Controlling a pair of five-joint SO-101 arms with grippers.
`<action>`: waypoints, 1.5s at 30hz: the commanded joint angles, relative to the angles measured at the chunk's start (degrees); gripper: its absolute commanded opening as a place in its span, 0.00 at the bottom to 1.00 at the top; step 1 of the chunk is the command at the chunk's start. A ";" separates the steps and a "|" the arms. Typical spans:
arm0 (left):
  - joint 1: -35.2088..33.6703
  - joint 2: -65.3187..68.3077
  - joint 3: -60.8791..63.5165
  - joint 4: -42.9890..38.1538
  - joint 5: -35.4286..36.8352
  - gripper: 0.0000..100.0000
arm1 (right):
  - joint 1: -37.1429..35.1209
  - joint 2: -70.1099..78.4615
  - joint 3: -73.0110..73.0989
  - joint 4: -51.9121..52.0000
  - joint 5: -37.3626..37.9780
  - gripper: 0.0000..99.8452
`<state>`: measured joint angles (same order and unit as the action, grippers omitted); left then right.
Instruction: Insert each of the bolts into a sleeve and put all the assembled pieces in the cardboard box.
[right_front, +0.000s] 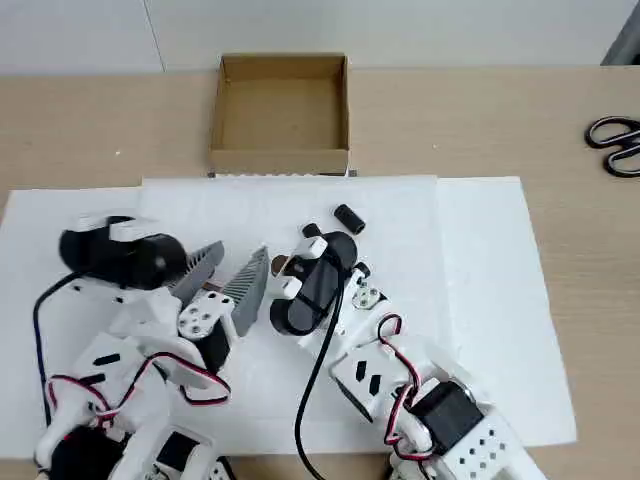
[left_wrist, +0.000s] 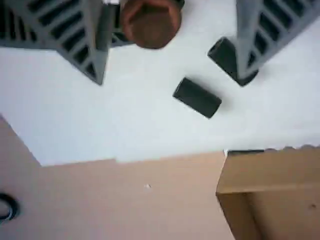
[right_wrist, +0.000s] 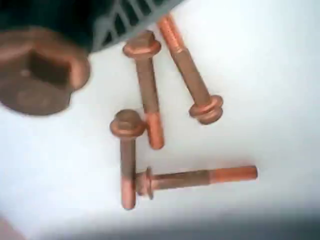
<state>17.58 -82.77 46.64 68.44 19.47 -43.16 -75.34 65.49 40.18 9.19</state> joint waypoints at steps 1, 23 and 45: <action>-1.58 0.35 -2.33 -0.09 -0.44 0.11 | 0.66 -1.01 -0.62 -2.15 0.09 0.00; -22.59 0.00 25.27 -8.70 -6.68 0.01 | 17.36 2.77 0.70 -1.63 -19.25 0.00; -20.31 0.00 33.80 -15.38 -24.09 0.01 | 20.18 56.31 -46.86 -5.41 -10.81 0.00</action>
<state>-4.22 -82.24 80.66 54.64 -2.86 -24.53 -25.05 28.66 37.45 -3.65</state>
